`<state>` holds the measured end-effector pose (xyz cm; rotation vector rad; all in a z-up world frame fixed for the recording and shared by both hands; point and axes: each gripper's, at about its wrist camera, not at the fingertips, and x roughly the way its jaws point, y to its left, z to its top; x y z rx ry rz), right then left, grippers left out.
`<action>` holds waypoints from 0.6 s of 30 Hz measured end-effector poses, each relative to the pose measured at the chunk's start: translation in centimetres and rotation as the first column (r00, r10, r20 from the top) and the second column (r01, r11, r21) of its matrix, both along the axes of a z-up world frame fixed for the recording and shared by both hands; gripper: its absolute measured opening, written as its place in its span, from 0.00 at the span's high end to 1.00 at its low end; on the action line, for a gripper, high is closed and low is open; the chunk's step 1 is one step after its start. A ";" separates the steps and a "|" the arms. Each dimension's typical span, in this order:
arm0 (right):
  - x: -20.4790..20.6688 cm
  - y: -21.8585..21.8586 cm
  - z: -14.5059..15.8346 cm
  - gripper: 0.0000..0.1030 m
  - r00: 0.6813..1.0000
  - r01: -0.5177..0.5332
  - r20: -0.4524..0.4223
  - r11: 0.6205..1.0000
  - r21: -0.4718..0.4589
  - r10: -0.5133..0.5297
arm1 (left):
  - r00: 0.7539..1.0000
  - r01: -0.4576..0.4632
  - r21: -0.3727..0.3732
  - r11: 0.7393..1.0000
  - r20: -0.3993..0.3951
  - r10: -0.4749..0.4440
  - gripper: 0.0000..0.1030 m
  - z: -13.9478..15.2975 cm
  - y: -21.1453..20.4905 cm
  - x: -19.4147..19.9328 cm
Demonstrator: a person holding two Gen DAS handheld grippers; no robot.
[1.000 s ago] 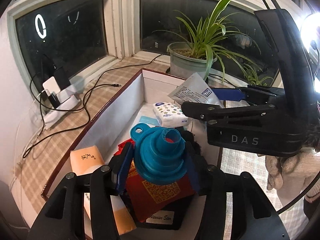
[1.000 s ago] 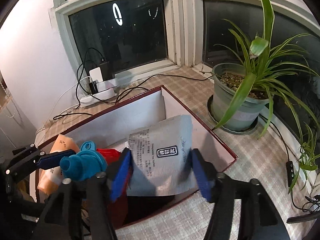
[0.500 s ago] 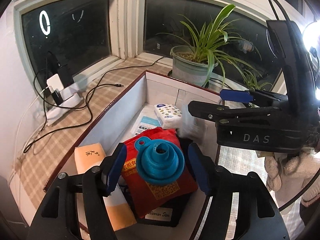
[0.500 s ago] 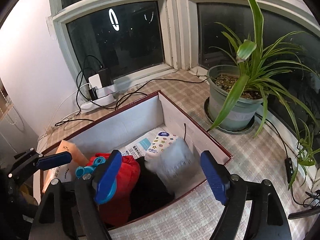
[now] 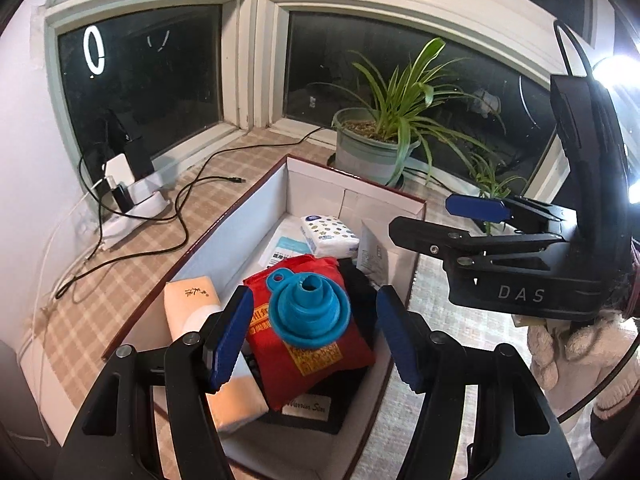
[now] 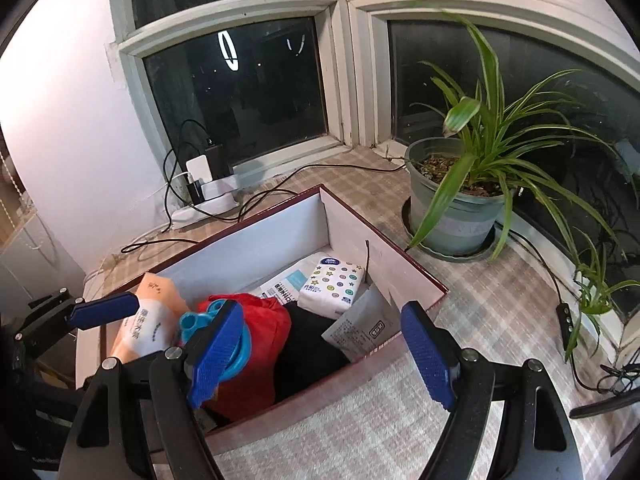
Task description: Organize soft objects
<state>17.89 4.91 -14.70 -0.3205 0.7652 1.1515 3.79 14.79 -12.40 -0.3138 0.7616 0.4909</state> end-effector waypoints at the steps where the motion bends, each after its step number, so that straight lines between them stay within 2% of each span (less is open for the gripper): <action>1: -0.2 -0.3 0.2 0.25 1.000 0.002 0.001 1.000 0.003 -0.002 | 1.000 0.001 -0.001 1.000 0.004 -0.001 0.39 0.2 -0.1 -0.2; 18: -5.2 -6.9 3.9 0.25 0.997 0.043 0.064 0.997 0.057 -0.046 | 0.998 0.008 0.004 1.000 0.070 -0.008 0.38 3.6 -3.1 -5.4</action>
